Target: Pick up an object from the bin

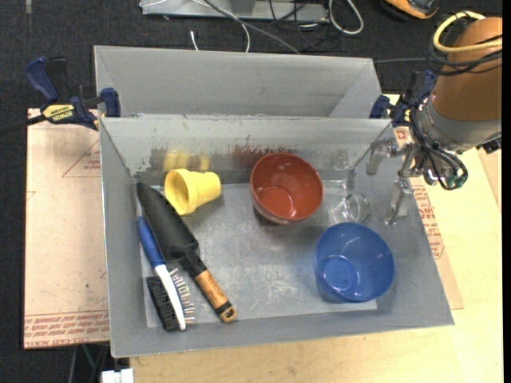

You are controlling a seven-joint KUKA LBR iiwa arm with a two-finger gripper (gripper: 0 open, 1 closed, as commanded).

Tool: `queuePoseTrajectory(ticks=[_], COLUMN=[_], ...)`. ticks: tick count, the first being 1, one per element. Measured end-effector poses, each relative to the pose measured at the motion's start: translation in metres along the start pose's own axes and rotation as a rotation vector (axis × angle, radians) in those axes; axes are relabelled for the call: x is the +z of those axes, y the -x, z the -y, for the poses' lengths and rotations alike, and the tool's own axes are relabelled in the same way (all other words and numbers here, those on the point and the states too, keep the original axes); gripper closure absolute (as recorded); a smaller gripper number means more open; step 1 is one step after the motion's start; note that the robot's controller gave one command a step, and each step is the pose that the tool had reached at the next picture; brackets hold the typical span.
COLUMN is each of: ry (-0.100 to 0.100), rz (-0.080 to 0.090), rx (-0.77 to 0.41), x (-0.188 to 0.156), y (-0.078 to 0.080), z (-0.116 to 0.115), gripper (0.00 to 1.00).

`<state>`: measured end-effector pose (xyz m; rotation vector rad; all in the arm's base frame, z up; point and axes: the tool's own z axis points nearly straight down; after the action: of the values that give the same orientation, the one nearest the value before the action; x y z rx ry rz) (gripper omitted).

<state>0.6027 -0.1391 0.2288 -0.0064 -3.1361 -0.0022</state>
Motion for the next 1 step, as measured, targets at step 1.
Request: queuePoseTrajectory(ticks=[1], ry=[-0.001], rz=[0.008], rx=[-0.004], x=[-0.0053], y=[0.0014], z=[-0.0009], gripper=[0.0])
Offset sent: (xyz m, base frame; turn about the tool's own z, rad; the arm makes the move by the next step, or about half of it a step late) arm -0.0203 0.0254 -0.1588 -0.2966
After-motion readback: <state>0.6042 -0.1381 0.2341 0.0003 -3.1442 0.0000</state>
